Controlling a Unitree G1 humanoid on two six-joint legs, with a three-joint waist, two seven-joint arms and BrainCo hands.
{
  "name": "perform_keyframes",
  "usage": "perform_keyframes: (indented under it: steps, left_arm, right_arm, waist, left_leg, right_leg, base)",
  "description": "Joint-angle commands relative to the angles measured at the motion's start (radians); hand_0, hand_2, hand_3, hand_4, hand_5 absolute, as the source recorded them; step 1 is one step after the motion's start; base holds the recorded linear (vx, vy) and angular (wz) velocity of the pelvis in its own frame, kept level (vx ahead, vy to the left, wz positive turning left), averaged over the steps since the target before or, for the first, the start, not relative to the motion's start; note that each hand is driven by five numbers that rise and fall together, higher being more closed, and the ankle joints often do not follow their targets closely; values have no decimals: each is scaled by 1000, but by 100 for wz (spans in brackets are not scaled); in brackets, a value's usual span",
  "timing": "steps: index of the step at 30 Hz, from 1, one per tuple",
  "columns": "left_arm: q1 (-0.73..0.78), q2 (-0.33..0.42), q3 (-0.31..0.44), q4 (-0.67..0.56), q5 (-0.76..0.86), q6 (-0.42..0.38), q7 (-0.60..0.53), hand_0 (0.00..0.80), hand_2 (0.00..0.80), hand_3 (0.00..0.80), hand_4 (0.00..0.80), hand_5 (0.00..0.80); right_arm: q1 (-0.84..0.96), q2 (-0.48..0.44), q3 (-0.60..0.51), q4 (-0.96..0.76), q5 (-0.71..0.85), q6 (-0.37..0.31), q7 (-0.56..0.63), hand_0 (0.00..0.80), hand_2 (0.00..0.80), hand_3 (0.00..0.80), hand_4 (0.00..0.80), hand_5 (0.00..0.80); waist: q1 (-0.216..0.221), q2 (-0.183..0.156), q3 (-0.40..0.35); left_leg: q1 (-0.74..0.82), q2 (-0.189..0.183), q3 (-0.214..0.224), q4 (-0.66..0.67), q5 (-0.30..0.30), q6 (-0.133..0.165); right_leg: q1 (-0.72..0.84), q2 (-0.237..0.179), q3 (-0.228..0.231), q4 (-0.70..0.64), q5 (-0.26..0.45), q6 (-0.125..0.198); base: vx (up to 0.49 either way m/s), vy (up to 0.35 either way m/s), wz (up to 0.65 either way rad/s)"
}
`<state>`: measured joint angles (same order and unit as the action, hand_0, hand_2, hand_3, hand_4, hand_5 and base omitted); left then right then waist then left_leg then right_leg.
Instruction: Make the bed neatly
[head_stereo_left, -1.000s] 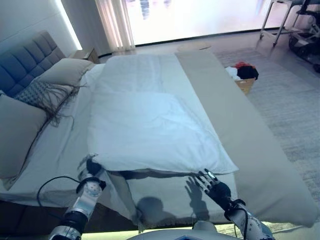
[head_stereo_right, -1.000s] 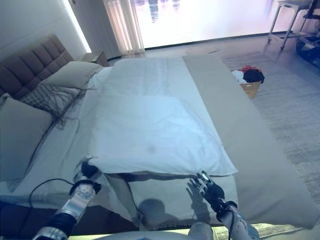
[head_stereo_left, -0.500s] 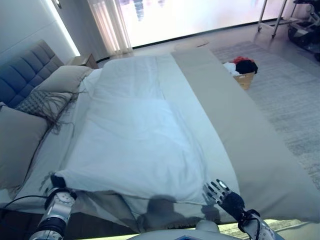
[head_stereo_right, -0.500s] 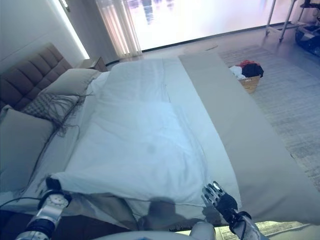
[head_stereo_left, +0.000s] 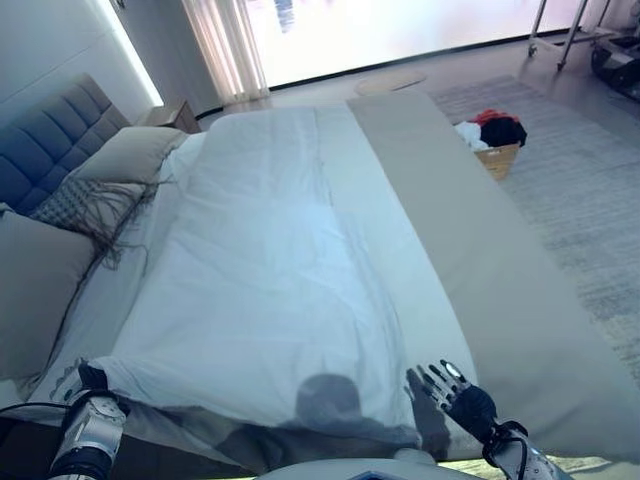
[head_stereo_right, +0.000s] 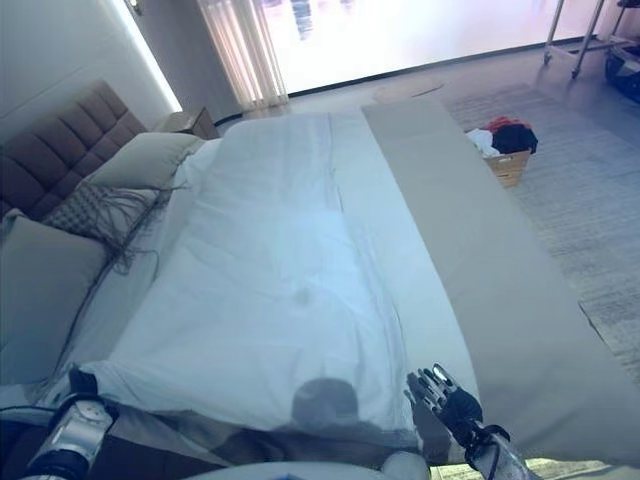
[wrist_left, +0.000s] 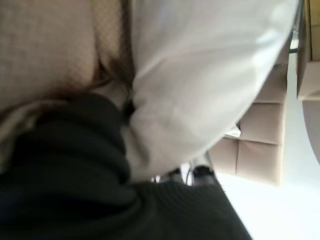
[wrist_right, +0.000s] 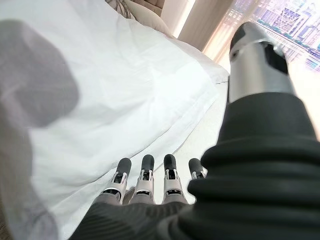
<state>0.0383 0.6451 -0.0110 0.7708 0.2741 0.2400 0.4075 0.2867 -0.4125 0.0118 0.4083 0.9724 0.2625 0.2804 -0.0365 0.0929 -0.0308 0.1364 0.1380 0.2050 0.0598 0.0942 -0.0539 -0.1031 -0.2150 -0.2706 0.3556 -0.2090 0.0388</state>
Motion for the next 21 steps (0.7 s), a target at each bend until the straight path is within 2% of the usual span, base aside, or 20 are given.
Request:
perform_keyframes:
  steps: [1,4,7,8,11,12,16,21]
  left_arm:
    - [70,295,221,3,108,35,65,800,800,800,800,800]
    - [87,257,233,5,58,-50,75,800,800,800,800,800]
    - [83,219,242,-64,22,-216,82,800,800,800,800,800]
    - [81,202,247,-125,24,-267,79,800,800,800,800,800]
    - [92,155,243,-237,-4,-275,88,800,800,800,800,800]
    - [87,137,238,-238,-29,-273,94,800,800,800,800,800]
    - [37,90,209,-171,-50,-266,119,800,800,800,800,800]
    - [-7,86,181,-80,-10,-260,152,800,800,800,800,800]
  right_arm:
    - [-21,35,-24,-21,28,-36,26,0,0,0,0,0]
    - [-33,50,-12,-14,28,-41,11,0,0,0,0,0]
    - [-31,75,4,-20,34,-49,-15,0,0,0,0,0]
    - [-23,91,9,-22,39,-59,-20,0,0,0,0,0]
    - [-18,118,5,-19,36,-80,-11,0,0,0,0,0]
    - [-22,123,2,-14,29,-86,-8,0,0,0,0,0]
    - [-63,129,2,15,18,-103,-8,0,0,0,0,0]
    - [-102,126,12,28,18,-100,-38,0,0,0,0,0]
  waist:
    - [51,-55,24]
    - [61,-57,28]
    - [70,-69,28]
    - [77,-79,26]
    - [92,-99,26]
    - [94,-105,24]
    - [96,-123,25]
    - [94,-134,21]
  left_leg:
    - [-23,-65,-9,-71,-106,-6]
    - [-21,-67,-14,-70,-108,-6]
    - [-11,-68,-18,-74,-113,-2]
    - [-9,-66,-18,-74,-117,0]
    - [-5,-65,-19,-79,-121,5]
    - [-4,-65,-20,-80,-122,6]
    - [0,-65,-18,-73,-128,13]
    - [11,-62,-11,-87,-125,17]
  right_leg:
    - [157,-57,-12,-355,281,155]
    - [160,-64,-18,-352,279,155]
    - [172,-66,-24,-353,277,156]
    - [175,-66,-27,-354,276,158]
    - [183,-63,-31,-361,281,161]
    - [184,-63,-31,-364,283,161]
    - [184,-59,-17,-363,287,159]
    - [188,-42,-3,-369,290,152]
  base:
    - [-2,79,4]
    - [18,56,10]
    - [25,4,13]
    - [-7,-41,21]
    - [-24,-31,21]
    - [-36,-7,16]
    - [-31,2,13]
    - [-12,8,-2]
